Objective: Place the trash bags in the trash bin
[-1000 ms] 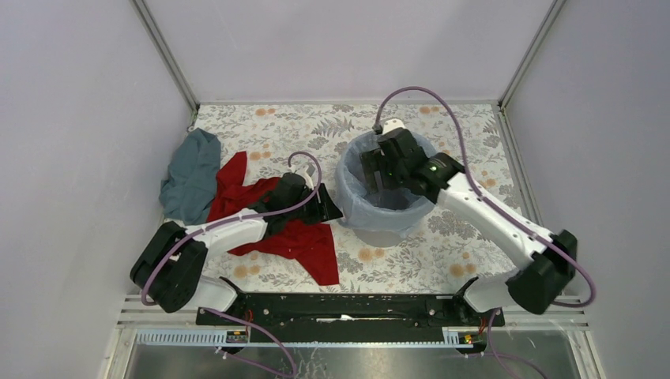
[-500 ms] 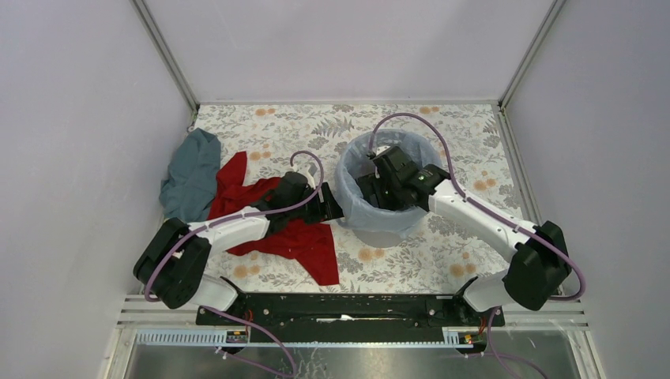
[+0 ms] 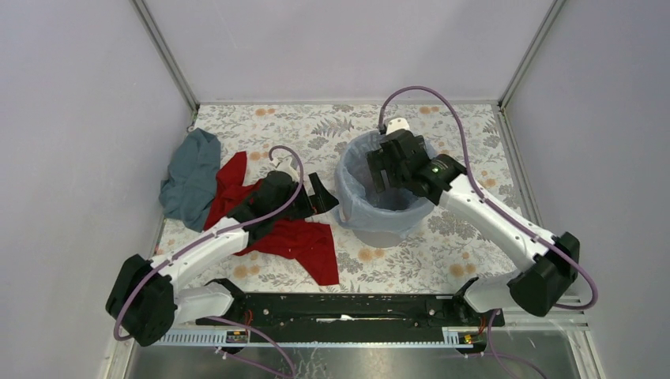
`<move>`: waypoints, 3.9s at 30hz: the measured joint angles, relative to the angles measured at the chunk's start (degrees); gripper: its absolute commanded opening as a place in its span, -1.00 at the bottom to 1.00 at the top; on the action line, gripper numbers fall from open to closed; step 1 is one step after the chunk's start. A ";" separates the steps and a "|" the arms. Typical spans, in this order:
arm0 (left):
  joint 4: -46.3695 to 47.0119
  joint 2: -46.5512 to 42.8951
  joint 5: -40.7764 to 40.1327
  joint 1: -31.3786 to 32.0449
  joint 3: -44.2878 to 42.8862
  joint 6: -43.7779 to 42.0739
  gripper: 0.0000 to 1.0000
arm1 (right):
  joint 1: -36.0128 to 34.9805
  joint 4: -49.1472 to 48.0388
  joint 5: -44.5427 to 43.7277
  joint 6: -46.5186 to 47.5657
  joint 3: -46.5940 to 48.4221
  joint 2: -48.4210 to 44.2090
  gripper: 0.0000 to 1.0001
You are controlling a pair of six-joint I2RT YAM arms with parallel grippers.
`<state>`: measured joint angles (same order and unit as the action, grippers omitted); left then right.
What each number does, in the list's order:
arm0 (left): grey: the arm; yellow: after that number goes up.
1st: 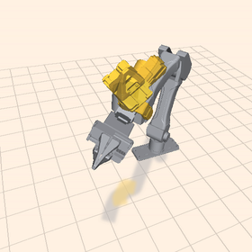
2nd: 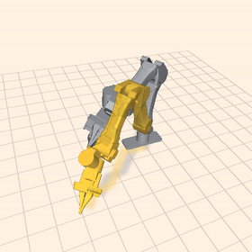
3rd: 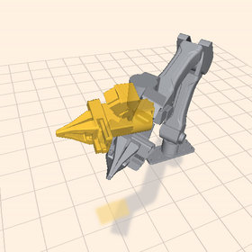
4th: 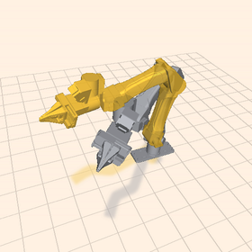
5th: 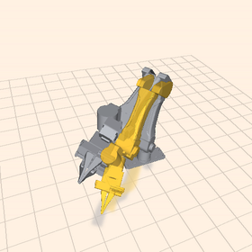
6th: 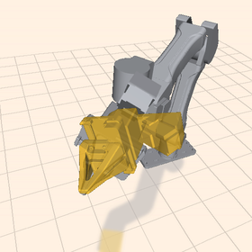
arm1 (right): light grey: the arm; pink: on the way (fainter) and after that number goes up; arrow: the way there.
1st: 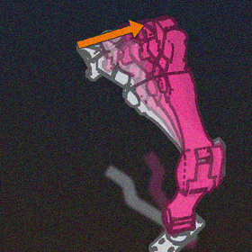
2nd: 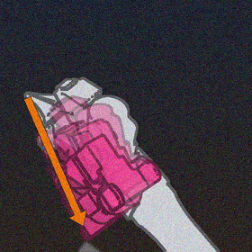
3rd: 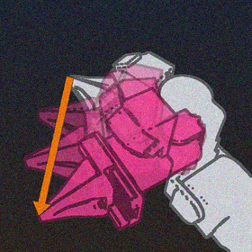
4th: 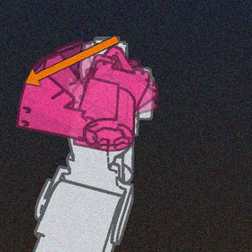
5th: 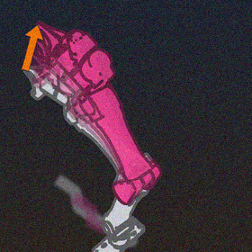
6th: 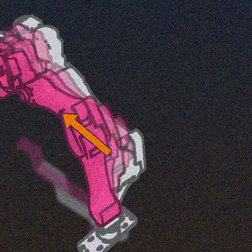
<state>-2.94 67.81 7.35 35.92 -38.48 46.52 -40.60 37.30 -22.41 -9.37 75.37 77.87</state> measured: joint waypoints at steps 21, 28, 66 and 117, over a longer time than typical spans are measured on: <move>-3.72 7.34 -2.43 0.70 -5.60 0.87 0.98 | 0.15 -5.40 10.43 -2.95 -7.93 -1.11 0.99; -1.03 11.82 -0.74 1.81 -7.67 1.60 0.98 | 0.26 -7.80 7.32 -4.00 -9.68 1.03 0.99; -6.29 8.59 -6.82 2.10 -11.65 -4.57 0.98 | 7.56 -1.66 12.92 -5.70 -6.34 7.61 0.99; 2.16 19.78 0.28 3.04 -10.16 -1.68 0.85 | 7.61 -9.99 9.73 -16.94 -6.67 -4.02 0.99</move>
<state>-0.78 87.59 7.64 38.96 -48.64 44.84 -32.99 27.31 -12.69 -26.30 68.71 73.84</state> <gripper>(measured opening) 0.919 0.994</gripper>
